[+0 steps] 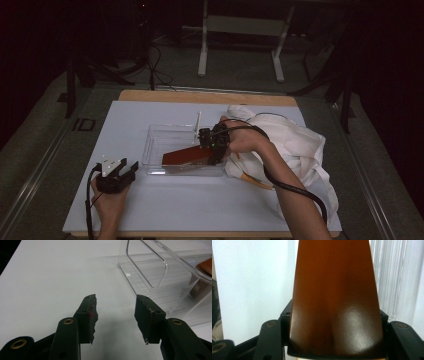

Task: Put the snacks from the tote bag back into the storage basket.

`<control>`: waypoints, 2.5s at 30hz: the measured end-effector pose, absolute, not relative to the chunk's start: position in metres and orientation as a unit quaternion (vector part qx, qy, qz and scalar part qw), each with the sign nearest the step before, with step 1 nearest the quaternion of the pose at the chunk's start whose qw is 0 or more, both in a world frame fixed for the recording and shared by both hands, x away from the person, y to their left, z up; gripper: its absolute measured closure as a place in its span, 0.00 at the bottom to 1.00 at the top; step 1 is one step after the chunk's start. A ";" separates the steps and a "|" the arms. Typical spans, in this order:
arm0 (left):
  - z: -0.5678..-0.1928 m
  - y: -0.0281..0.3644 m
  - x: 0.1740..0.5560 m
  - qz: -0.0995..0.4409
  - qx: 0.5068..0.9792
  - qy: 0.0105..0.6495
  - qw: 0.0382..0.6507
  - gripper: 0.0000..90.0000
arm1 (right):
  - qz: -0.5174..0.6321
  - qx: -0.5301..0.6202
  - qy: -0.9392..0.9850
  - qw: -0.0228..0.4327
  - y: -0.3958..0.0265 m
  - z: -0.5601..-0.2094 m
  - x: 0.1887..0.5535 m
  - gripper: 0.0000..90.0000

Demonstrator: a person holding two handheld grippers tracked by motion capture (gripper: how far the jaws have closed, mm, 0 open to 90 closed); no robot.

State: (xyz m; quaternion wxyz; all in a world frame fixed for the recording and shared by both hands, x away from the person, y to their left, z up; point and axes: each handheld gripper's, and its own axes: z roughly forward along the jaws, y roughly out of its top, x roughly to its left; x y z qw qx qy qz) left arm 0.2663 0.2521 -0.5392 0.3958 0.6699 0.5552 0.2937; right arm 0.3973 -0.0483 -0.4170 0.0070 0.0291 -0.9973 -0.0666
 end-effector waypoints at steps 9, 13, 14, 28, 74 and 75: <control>-0.539 0.252 0.266 0.294 0.670 0.555 0.395 0.58 | -0.074 0.025 -0.997 0.008 -0.049 -0.418 0.400 0.45; -0.539 0.252 0.266 0.294 0.671 0.555 0.395 0.58 | -0.070 0.021 -0.997 0.006 -0.051 -0.420 0.400 0.44; -0.539 0.252 0.266 0.294 0.671 0.555 0.395 0.58 | -0.069 0.020 -0.997 0.004 -0.051 -0.420 0.400 0.43; -0.539 0.252 0.266 0.294 0.671 0.555 0.394 0.58 | -0.071 0.014 -0.997 0.009 -0.053 -0.417 0.399 0.45; -0.540 0.252 0.268 0.290 0.674 0.558 0.388 0.58 | -0.134 -0.028 -0.989 -0.061 -0.111 -0.395 0.378 0.43; -0.540 0.252 0.268 0.289 0.674 0.559 0.387 0.58 | -0.137 -0.030 -0.988 -0.066 -0.113 -0.396 0.374 0.43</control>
